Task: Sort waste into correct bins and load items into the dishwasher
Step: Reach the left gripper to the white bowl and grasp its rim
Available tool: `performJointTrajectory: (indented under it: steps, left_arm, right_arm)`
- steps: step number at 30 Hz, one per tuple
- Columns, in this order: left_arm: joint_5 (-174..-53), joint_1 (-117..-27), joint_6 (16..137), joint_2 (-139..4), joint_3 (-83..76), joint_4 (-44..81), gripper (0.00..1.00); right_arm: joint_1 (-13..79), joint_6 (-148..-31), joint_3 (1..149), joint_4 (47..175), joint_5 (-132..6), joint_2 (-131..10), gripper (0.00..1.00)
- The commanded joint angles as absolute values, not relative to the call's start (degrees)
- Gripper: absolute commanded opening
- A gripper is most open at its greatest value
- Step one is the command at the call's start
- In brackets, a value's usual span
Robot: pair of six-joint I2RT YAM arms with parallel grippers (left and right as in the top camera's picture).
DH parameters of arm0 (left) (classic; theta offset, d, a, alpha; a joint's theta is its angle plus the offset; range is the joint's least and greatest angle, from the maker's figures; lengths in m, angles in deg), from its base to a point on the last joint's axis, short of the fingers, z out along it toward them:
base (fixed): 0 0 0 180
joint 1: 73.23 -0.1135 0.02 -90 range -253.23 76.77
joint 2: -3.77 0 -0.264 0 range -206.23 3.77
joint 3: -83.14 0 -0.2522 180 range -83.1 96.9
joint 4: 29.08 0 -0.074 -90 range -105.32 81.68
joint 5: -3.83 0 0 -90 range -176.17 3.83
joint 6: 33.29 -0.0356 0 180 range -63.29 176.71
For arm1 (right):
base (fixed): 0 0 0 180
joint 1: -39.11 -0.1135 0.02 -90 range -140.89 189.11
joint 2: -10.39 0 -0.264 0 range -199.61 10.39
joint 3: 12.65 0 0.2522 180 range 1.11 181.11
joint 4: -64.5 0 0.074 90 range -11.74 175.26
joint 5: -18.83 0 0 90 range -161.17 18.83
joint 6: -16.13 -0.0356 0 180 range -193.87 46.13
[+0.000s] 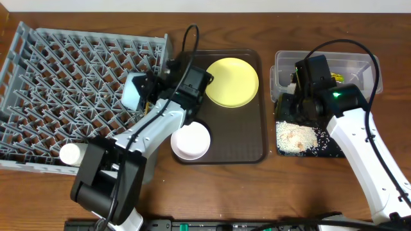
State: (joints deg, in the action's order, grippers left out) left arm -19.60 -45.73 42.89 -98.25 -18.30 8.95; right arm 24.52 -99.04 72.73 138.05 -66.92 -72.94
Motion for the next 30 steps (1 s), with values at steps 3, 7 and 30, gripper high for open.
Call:
performJointTrajectory:
  steps: [3, 7, 30]
  left_arm:
    - [-21.11, -45.66, 46.93, -96.93, -18.48, 9.24, 0.62]
    - [-21.44, -45.66, 46.98, -92.89, -18.48, 9.24, 0.7]
    - [-87.09, -44.35, 76.15, -70.4, -19.99, 32.14, 0.64]
  right_arm:
    - [24.78, -98.45, 72.62, 138.05, -67.01, -72.0, 0.52]
    - [24.78, -98.45, 72.62, 138.07, -67.01, -72.0, 0.52]
    - [24.78, -98.45, 72.62, 137.24, -67.05, -72.0, 0.53]
